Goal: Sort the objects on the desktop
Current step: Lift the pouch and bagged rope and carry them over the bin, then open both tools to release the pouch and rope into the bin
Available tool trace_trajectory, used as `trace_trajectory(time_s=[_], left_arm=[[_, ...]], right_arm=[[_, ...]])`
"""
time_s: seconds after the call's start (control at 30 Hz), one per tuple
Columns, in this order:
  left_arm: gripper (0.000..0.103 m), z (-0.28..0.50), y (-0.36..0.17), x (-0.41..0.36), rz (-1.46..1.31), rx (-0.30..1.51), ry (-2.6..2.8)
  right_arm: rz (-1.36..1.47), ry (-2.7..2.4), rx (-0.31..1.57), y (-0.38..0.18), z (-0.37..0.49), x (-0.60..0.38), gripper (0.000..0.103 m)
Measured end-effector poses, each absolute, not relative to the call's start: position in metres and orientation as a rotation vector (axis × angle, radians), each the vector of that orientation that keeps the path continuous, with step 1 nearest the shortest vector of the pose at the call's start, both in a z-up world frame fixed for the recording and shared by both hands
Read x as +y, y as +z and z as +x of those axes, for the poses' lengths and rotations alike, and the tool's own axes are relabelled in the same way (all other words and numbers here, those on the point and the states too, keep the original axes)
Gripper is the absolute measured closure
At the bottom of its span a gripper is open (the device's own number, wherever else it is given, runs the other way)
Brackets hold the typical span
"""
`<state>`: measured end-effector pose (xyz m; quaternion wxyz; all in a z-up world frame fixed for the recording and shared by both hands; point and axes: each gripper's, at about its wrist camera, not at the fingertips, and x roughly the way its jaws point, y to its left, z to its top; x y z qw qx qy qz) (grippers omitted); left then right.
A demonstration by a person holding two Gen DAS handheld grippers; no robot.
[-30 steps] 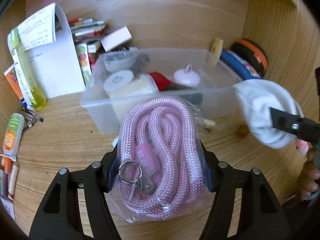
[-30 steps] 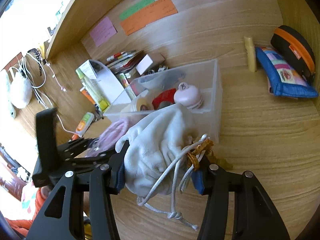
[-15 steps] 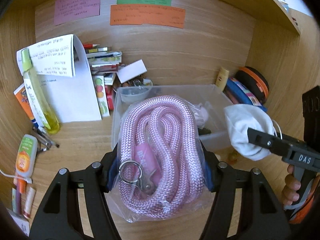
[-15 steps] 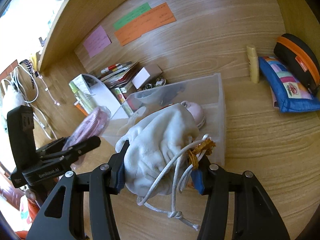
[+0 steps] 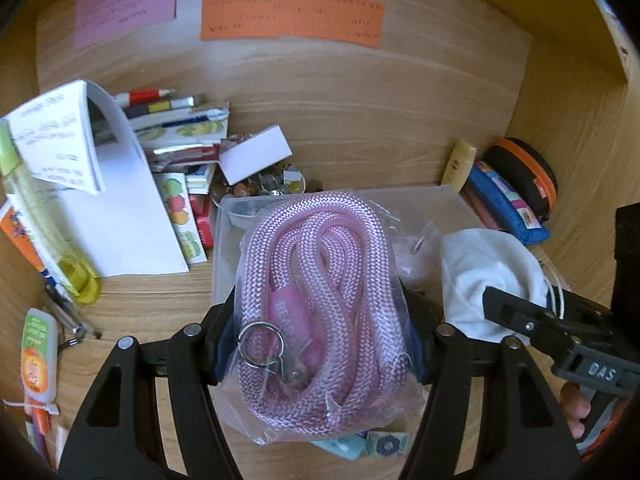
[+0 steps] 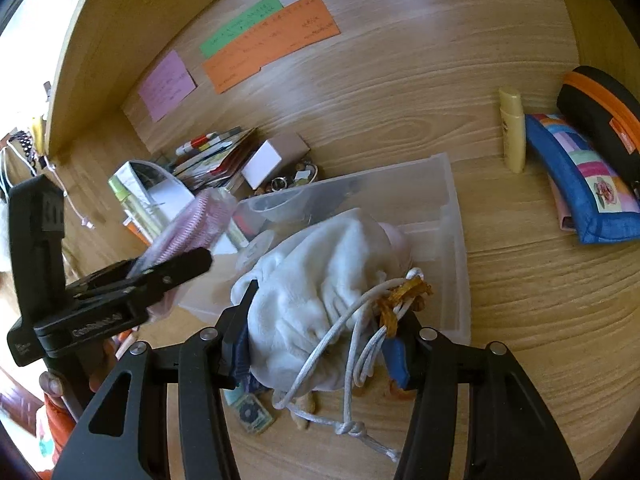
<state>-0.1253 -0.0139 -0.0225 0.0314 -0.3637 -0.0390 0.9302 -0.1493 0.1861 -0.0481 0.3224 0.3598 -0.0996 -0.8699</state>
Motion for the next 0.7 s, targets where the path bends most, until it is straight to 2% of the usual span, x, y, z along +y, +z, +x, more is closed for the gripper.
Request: trace_trajectory(time_s=[0.27, 0.43, 0.6, 0.7], left_arm=[[0.038, -0.146, -0.034, -0.014, -1.15, -0.107, 2.845], [0.038, -0.151, -0.042, -0.013, -1.178, -0.113, 2.821], [0.038, -0.148, -0.043, -0.015, -1.178, -0.133, 2.816], [0.034, -0.142, -0.038, -0.017, -1.157, -0.135, 2.829]], right_arm=[[0.972, -2.309, -0.238, -0.05, -0.161, 0.172, 0.054], [0.964, -2.36, -0.147, -0.046, -0.159, 0.16, 0.053], [0.988, -2.38, -0.104, -0.043, -0.157, 0.157, 0.05], [0.991, -2.401, -0.071, -0.041, -0.154, 0.155, 0.045]])
